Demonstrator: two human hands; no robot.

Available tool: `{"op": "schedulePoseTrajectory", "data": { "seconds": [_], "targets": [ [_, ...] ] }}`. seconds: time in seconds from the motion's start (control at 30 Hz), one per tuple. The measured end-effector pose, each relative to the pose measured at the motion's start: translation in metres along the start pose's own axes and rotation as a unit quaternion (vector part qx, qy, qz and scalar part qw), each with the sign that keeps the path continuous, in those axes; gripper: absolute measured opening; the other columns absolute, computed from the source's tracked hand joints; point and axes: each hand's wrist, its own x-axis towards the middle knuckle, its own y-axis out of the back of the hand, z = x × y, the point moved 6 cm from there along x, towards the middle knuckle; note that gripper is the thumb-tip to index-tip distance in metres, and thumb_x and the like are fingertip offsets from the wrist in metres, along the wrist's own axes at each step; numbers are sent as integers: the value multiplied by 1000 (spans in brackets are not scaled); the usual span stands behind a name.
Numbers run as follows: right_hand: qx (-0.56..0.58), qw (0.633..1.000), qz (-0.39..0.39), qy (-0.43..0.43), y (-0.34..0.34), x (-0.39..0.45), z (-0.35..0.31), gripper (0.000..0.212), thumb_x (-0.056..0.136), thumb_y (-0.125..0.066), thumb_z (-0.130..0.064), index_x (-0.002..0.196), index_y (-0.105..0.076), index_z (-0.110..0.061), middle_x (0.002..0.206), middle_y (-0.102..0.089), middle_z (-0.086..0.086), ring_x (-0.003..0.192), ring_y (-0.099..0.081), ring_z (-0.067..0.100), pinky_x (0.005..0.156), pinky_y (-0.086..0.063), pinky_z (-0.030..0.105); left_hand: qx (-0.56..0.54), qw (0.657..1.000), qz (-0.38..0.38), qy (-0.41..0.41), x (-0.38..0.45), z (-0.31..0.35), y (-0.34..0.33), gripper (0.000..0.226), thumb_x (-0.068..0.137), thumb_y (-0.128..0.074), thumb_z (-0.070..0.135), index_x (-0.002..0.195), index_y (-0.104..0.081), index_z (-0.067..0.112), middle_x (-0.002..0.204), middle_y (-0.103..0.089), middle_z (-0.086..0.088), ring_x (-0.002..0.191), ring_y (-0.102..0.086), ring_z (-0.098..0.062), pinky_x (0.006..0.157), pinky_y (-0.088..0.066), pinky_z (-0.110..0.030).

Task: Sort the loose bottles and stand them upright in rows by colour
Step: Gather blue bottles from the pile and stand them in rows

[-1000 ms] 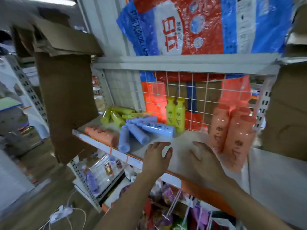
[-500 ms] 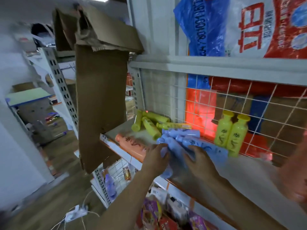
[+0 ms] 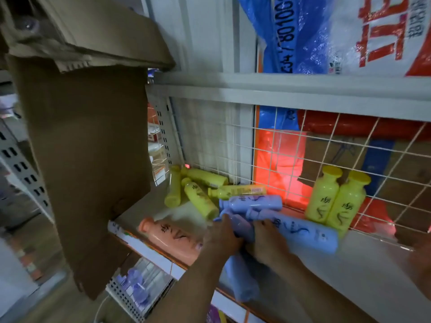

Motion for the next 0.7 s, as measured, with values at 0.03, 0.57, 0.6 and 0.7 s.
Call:
{"op": "schedulePoseTrajectory", "data": {
  "seconds": [0.03,0.57,0.6,0.7],
  "targets": [
    [19,1000,13,-5,1,2,0,33,91,-49,-28,122,-50,-17,117,-54,3,113,-53,20,81,-34,21,-24,999,6,20,2,-1,1,67,83,-66,36,137,-35,10,132,-51,-16,121,-52,-34,100,-43,-38],
    [301,909,271,-100,127,-107,39,18,62,-74,-5,71,-64,-17,58,-66,-7,50,-54,-5,48,-40,10,-445,845,214,-203,-76,101,21,50,54,-67,53,87,-57,17,85,-49,6,84,-51,-18,77,-45,-32],
    [300,904,286,-106,138,-124,48,16,61,-74,-9,72,-66,-18,62,-68,-5,51,-56,-2,49,-43,13,-449,842,197,-225,-86,117,11,46,56,-68,52,83,-56,17,82,-50,6,82,-50,-18,74,-44,-32],
    [290,888,332,-132,169,-180,89,23,56,-70,-27,79,-67,-22,72,-71,-5,63,-63,1,57,-48,17,-442,838,146,-286,-120,171,-19,41,61,-71,50,81,-53,20,80,-48,10,81,-50,-18,72,-45,-35]
  ]
}}
